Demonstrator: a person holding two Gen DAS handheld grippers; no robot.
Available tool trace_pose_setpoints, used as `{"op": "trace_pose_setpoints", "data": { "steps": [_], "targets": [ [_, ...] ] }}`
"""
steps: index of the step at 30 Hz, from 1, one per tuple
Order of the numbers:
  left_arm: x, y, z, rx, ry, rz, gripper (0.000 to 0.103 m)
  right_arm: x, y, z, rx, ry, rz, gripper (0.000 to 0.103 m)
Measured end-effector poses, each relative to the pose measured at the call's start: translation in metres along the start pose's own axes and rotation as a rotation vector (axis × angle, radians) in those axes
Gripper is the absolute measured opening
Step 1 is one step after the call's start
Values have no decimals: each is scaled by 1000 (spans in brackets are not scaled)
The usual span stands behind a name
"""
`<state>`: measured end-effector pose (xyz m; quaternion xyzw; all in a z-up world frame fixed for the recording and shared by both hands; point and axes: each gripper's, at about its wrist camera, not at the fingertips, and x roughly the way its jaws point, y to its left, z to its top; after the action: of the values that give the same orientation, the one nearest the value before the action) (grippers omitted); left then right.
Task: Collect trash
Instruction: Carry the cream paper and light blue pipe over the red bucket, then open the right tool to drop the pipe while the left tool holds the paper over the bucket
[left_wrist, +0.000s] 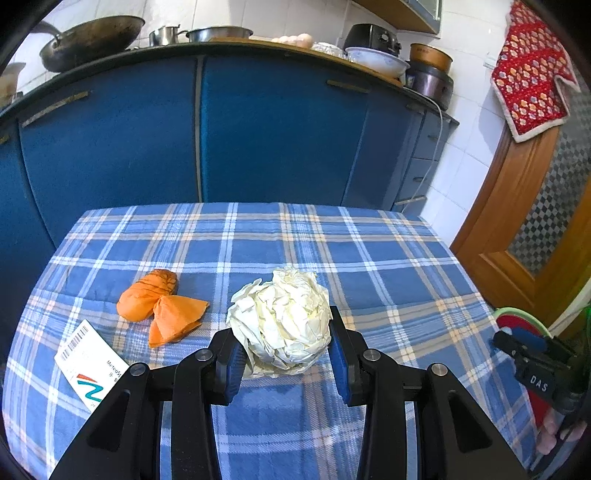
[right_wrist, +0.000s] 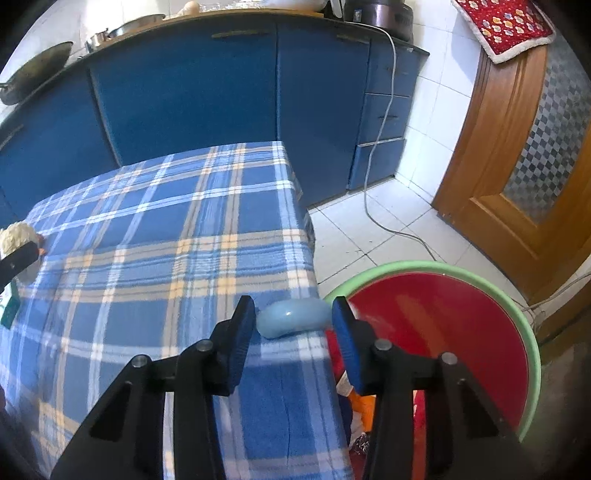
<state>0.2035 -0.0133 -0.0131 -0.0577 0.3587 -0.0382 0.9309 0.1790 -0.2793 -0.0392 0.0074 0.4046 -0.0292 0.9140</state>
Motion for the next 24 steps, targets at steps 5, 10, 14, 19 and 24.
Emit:
{"op": "trace_pose_setpoints", "data": {
  "steps": [5, 10, 14, 19, 24],
  "targets": [
    [-13, -6, -1, 6, -14, -13, 40, -4, 5, -9, -34, 12, 44, 30],
    [-25, -15, -6, 19, -14, -34, 40, -10, -2, -18, -12, 19, 72, 19],
    [-33, -25, -10, 36, -15, -51, 40, -18, -14, -25, 18, 20, 57, 16],
    [-44, -42, -13, 60, -14, -86, 40, -42, -42, -32, 94, -17, 56, 16],
    [-53, -70, -16, 101, -13, -128, 40, -64, -64, -42, 141, -39, 46, 16]
  ]
}}
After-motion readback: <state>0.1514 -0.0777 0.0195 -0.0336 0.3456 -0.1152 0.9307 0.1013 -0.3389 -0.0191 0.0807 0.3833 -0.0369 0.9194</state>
